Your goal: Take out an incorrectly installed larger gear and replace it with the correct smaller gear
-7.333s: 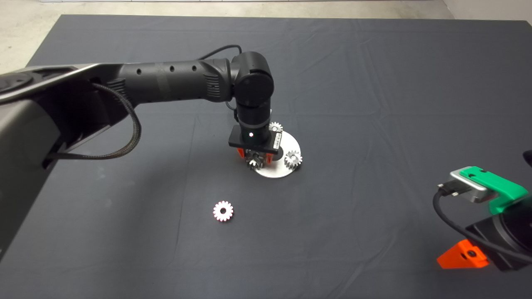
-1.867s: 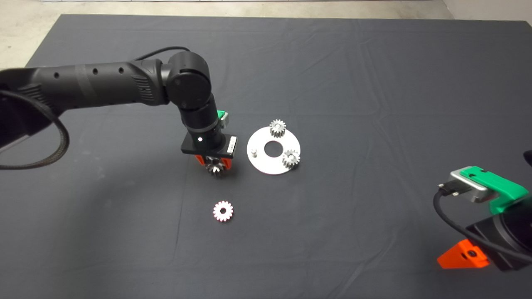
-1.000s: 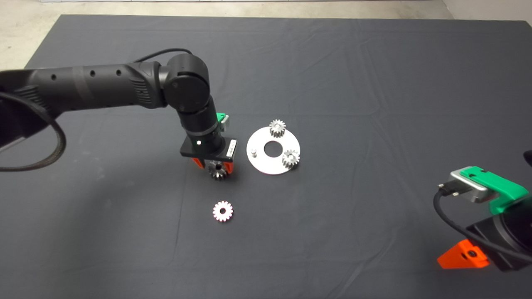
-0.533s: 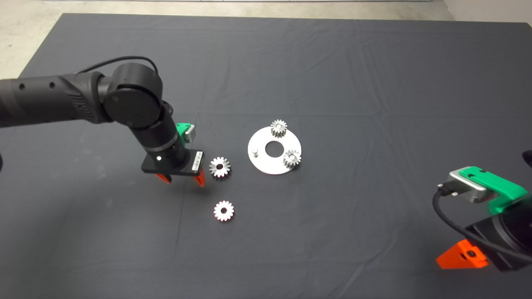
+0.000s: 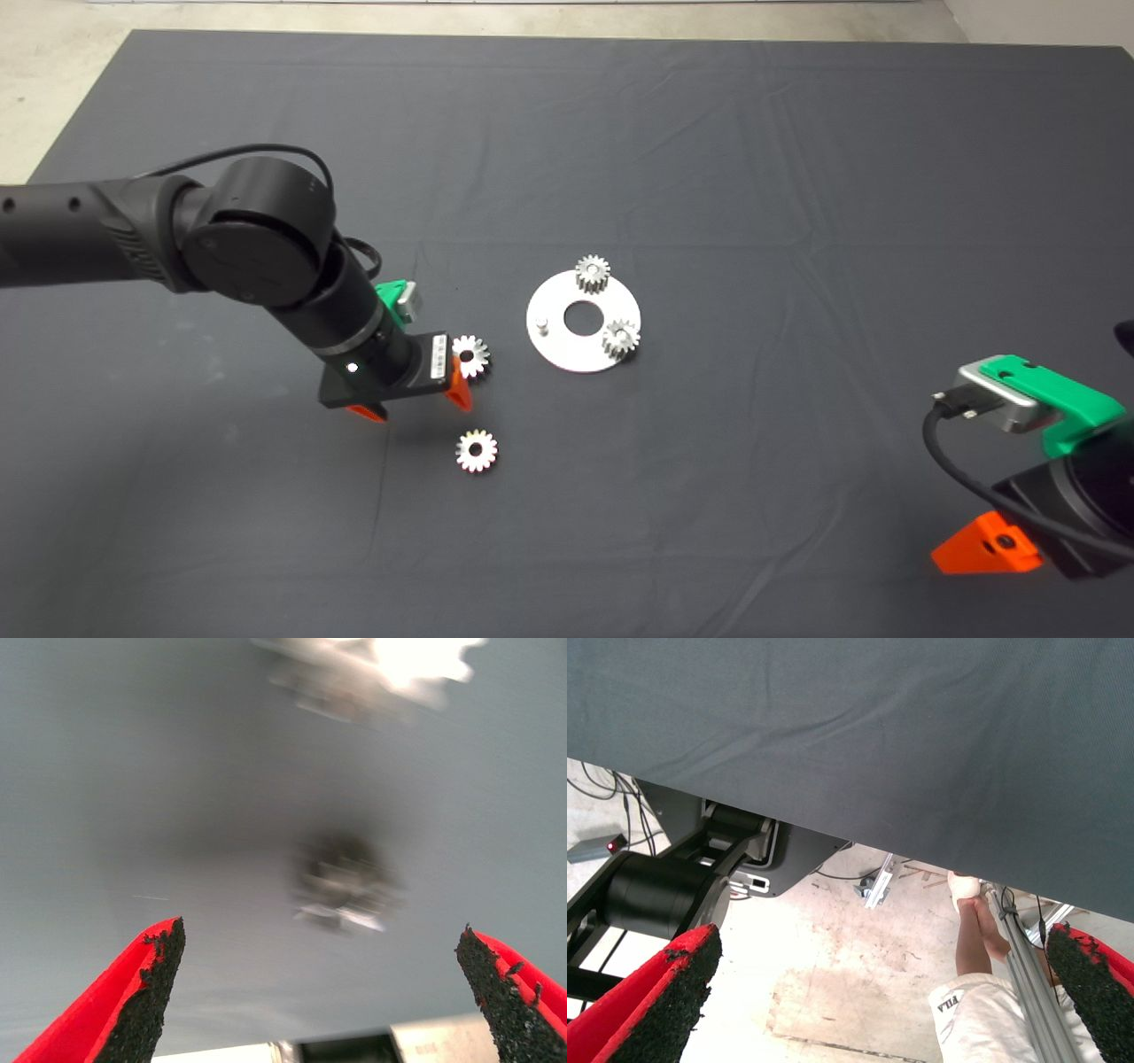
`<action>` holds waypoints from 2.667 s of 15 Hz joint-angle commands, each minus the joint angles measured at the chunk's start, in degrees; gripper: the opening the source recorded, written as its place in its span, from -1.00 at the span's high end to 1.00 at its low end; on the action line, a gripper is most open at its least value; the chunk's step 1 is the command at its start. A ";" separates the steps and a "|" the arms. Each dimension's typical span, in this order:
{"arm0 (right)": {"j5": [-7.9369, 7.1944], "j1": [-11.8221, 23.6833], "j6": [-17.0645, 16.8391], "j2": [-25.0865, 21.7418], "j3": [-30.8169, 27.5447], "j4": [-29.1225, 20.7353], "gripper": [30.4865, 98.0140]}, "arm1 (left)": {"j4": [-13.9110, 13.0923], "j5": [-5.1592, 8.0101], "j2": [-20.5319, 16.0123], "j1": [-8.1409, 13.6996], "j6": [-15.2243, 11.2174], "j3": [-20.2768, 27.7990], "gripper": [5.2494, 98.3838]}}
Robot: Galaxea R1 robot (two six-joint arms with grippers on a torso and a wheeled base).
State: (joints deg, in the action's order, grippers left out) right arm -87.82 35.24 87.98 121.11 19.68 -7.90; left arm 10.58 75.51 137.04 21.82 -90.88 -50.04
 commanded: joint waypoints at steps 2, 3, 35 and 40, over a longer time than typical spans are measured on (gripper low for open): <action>-3.32 0.88 0.00 0.14 -0.27 -1.86 -0.97 | -0.39 -2.68 -0.23 0.92 -0.61 1.54 -0.57; -3.32 0.88 0.00 0.14 -0.27 -1.84 -0.97 | -0.39 -2.59 -0.14 0.86 -0.61 1.78 -0.57; -3.32 0.80 0.09 -0.04 -0.36 -1.86 -0.97 | 7.79 7.54 6.45 -9.16 -2.11 2.53 -0.57; -3.32 0.80 0.09 -0.04 -0.27 -1.86 -0.97 | 8.67 7.54 7.15 -9.51 -1.05 0.49 -0.57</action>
State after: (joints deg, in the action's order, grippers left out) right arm -87.82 35.24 87.96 121.22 19.68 -7.90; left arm 18.49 82.93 143.45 11.78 -92.55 -48.35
